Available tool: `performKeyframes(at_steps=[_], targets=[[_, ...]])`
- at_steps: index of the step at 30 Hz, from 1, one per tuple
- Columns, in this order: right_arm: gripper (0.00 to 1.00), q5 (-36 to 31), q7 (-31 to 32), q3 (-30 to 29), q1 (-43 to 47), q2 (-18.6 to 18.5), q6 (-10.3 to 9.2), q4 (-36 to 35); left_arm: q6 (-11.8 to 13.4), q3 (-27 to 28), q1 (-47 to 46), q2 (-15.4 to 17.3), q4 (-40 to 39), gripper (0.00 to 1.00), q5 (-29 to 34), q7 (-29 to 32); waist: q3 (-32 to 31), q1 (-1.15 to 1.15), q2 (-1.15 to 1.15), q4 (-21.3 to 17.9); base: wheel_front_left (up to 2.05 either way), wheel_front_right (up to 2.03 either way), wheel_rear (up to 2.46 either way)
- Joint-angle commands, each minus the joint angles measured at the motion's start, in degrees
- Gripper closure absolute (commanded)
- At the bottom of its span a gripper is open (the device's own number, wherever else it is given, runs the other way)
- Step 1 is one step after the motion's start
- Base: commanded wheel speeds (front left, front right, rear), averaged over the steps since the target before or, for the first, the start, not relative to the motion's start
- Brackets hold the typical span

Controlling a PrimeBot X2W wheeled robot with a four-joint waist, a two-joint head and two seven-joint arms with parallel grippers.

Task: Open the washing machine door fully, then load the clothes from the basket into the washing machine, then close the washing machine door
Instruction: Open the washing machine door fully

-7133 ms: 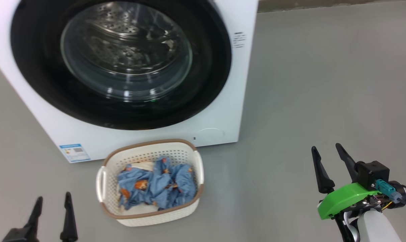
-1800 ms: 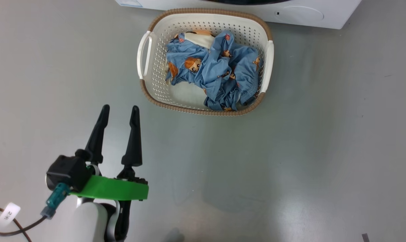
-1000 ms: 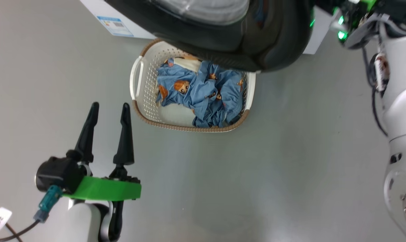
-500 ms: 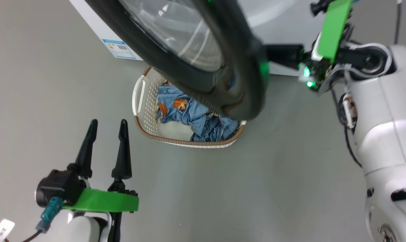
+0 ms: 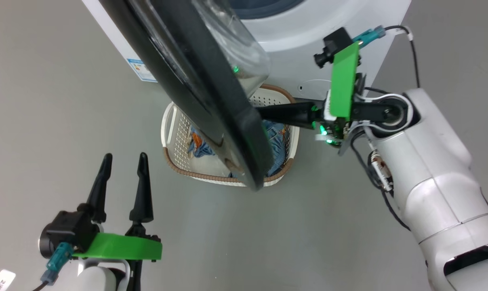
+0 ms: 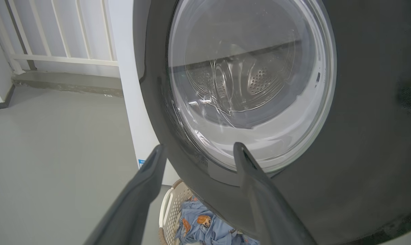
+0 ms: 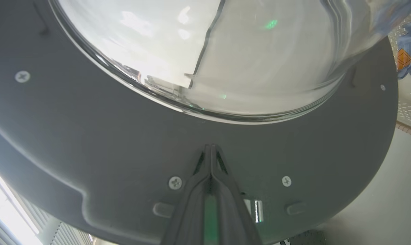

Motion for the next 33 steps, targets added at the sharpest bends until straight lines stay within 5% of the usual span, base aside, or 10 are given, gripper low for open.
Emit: performKeyframes(at_steps=[1, 19, 33], targets=[[1.00, 2.32, -1.14, 3.08, 0.94, 2.03, 0.10, -1.91, 0.16, 2.28, 0.03, 1.16, -0.93, 0.00, 0.34, -0.46, -0.23, 0.00, 0.00, -0.05, 0.00, 0.00, 0.00], [1.00, 24.07, -14.73, 29.08, 2.43, 2.04, 0.10, -4.22, -0.22, 3.78, 1.11, 1.16, 0.81, 0.00, 0.77, -0.46, -2.98, 0.00, 0.00, -0.56, 0.00, 0.00, 0.00], [1.00, 30.16, -22.39, 32.67, 2.18, 0.97, 0.10, -4.06, -0.60, 8.42, 3.49, 1.16, 1.06, 0.00, 2.51, -0.46, -6.43, 0.00, 0.00, -4.64, 0.00, 0.00, 0.00]])
